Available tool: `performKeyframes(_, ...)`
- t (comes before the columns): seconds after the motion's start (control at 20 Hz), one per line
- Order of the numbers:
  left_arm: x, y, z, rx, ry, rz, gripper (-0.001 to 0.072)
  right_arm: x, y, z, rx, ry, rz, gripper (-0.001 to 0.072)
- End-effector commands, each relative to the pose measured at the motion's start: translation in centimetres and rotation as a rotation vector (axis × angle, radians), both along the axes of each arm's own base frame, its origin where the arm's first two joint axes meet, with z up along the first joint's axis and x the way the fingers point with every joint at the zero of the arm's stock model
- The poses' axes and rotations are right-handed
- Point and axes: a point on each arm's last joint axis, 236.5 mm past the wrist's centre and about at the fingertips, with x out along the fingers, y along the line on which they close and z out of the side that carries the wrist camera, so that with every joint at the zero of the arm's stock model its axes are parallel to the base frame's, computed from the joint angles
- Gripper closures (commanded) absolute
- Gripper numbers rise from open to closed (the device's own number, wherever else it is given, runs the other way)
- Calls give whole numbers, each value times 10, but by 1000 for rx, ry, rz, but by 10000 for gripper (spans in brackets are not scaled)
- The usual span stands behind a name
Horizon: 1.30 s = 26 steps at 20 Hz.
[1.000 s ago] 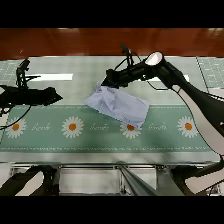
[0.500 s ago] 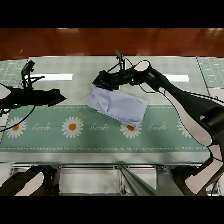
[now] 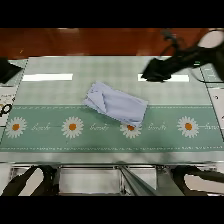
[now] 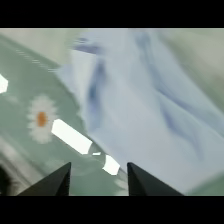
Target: Fold the shirts.
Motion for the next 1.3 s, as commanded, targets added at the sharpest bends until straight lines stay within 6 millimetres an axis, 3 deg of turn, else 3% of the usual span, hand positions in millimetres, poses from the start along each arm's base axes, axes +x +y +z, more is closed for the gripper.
performKeyframes(0.0, -28, 11, 50, 12, -146, 79, 684, -46, -173, 0, -479, -72, -402, 302)
performKeyframes(0.05, -36, -3, 39, 3, -131, 52, 685, -63, -182, -18, -454, -70, -466, 296)
performKeyframes(0.1, -43, -18, 20, -14, -100, 20, 685, -79, -177, -43, -388, -40, -511, 292)
performKeyframes(0.2, -60, -58, -26, -75, -1, -85, 684, -97, -148, -96, -198, 45, -562, 291)
performKeyframes(0.3, -78, -100, -68, -123, 97, -200, 685, -102, -112, -133, -5, 119, -596, 291)
performKeyframes(0.45, -88, -135, -115, -134, 161, -274, 685, -100, -75, -164, 203, 233, -607, 291)
performKeyframes(0.7, -82, -153, -144, -143, 199, -283, 685, -86, -20, -193, 347, 348, -548, 292)
performKeyframes(0.85, -80, -153, -155, -158, 238, -276, 685, -79, 13, -203, 335, 378, -466, 292)
performKeyframes(1.0, -79, -153, -160, -160, 256, -274, 684, -57, 43, -195, 342, 345, -394, 295)
performKeyframes(1.05, -79, -153, -161, -160, 258, -274, 685, -49, 53, -190, 344, 325, -366, 330)
performKeyframes(1.1, -79, -153, -161, -160, 258, -273, 685, -42, 61, -183, 351, 309, -347, 462)
performKeyframes(1.15, -78, -153, -161, -160, 255, -271, 685, -35, 69, -173, 356, 275, -316, 666)
performKeyframes(1.25, -77, -152, -161, -158, 251, -267, 685, -24, 89, -147, 358, 197, -212, 691)
